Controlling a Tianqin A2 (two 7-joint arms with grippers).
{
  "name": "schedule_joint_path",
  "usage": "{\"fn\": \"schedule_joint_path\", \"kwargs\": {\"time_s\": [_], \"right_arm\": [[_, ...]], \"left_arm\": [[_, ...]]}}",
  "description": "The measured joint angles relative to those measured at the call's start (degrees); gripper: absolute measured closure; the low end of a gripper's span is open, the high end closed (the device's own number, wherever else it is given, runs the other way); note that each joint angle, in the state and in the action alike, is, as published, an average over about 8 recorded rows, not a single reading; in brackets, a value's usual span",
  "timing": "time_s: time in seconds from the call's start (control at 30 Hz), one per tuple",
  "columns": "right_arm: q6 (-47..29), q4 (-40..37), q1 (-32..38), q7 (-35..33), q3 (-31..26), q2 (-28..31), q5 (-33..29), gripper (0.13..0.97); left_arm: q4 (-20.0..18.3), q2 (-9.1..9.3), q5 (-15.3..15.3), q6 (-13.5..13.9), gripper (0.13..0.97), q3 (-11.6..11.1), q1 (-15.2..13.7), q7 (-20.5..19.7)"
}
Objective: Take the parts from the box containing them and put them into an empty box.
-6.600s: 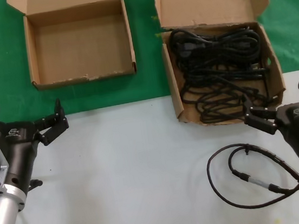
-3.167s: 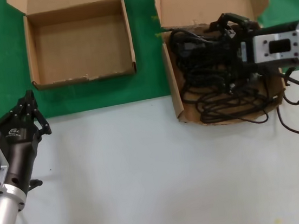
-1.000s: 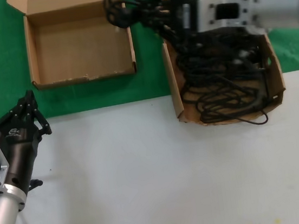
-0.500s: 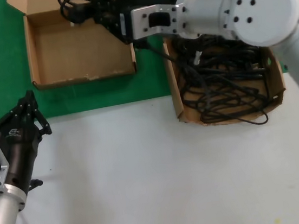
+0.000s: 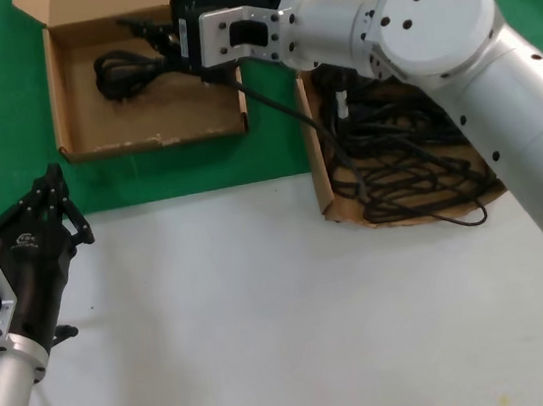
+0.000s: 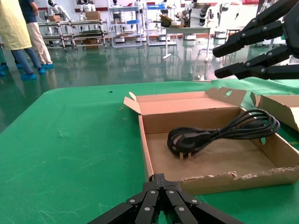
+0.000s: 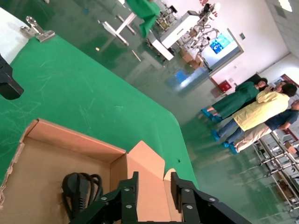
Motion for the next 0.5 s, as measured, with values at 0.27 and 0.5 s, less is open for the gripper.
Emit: {"fn": "schedule_joint_path", "kwargs": {"time_s": [0.27,0.5], "right_arm": [[2.3,2.3,-2.4,-3.7,3.3,0.4,4.6,0.735],[4.6,11.4,-10.1,-6.8,9.9,1.4,11.8,0.646]], "left_arm": [[0.0,0.00,0.0,0.0,0.952,0.0,0.0,0.0],[0.0,0.00,0.0,0.0,0.952,0.0,0.0,0.0]]}}
